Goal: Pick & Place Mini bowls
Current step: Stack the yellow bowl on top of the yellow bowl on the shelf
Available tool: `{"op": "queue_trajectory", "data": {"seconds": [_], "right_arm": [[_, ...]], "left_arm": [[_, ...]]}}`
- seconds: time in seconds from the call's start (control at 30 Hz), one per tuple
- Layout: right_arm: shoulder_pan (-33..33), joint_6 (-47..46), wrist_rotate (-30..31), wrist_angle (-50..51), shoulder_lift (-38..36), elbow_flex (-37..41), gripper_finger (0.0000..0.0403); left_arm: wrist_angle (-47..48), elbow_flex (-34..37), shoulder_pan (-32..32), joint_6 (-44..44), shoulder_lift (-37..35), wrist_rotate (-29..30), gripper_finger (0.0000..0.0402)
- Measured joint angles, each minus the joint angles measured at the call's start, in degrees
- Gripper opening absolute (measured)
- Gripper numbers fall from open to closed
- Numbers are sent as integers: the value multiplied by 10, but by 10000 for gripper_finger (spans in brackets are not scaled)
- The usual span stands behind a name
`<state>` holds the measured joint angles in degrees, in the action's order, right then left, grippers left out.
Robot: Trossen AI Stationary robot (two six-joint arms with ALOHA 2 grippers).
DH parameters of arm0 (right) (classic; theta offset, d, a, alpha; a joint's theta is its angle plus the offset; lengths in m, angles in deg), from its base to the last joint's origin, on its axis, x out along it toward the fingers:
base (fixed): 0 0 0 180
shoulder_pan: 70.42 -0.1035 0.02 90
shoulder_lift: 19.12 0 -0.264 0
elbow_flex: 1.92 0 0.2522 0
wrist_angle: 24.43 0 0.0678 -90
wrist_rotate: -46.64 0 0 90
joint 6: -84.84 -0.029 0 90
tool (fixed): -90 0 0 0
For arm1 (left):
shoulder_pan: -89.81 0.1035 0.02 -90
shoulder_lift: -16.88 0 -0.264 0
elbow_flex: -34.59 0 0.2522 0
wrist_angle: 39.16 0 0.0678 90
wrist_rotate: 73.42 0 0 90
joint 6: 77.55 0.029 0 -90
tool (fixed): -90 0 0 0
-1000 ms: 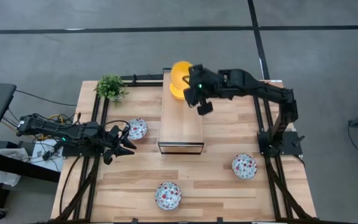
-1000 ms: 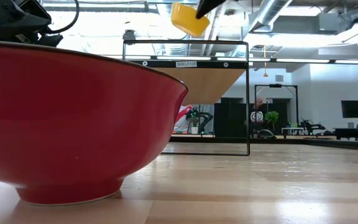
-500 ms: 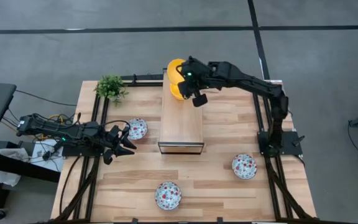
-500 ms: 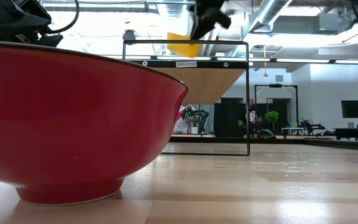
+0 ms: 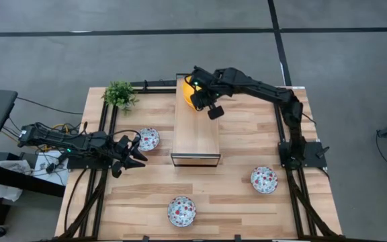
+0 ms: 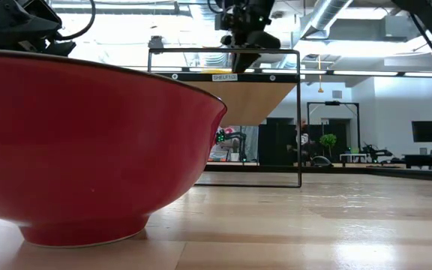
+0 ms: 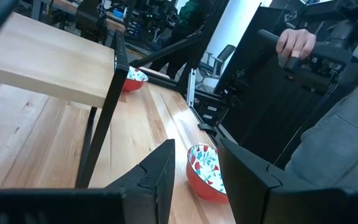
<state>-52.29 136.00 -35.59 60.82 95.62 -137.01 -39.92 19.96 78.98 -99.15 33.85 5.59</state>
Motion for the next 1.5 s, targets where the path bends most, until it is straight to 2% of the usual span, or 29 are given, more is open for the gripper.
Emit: {"op": "queue_trajectory", "data": {"seconds": [0.9,1.37,1.5], "right_arm": [[-5,-1,-4,26,0,0,2],[-15,-22,-2,-2,-1,0,77],[-24,-22,38,3,-1,-7,87]], "left_arm": [[-1,0,0,3,0,0,121],[-1,0,0,3,0,0,121],[-1,0,0,3,0,0,121]]}}
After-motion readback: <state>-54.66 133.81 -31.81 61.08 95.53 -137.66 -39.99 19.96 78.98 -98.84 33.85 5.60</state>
